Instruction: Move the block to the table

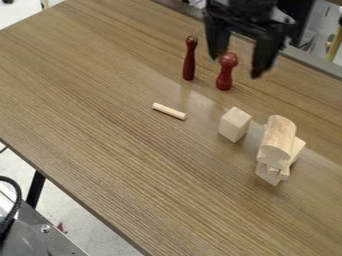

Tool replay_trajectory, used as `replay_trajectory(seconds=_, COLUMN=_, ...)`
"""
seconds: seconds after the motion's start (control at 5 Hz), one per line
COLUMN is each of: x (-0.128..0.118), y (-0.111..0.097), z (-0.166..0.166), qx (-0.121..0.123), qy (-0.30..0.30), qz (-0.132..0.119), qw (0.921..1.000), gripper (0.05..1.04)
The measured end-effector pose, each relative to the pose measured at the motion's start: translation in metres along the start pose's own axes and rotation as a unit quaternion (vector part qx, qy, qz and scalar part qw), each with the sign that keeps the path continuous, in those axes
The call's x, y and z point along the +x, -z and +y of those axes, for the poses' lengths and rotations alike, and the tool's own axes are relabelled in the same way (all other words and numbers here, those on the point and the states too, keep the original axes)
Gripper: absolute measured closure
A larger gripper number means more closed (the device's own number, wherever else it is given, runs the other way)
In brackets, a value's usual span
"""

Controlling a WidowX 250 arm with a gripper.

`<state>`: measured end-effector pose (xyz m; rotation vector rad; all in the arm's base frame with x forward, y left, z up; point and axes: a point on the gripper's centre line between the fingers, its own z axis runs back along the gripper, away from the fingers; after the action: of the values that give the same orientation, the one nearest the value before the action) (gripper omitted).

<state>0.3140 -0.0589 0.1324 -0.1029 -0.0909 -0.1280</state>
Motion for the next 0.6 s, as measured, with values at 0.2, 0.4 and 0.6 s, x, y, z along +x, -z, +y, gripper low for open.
replay_trajectory(seconds=0.2, x=-0.003, y=0.016, z=-0.021, qx=-0.036, qy=-0.078, qz=0.035, qw=0.9957, gripper=0.085)
replay_trajectory(seconds=0.4, x=-0.003, y=0.025, z=-0.03, qx=-0.042, qy=-0.13, qz=0.038, qw=0.9898, gripper=0.085)
replay_trajectory(seconds=0.6, x=-0.007, y=0.043, z=-0.043, qx=-0.025, qy=-0.14, qz=0.062, qw=0.9879, gripper=0.085)
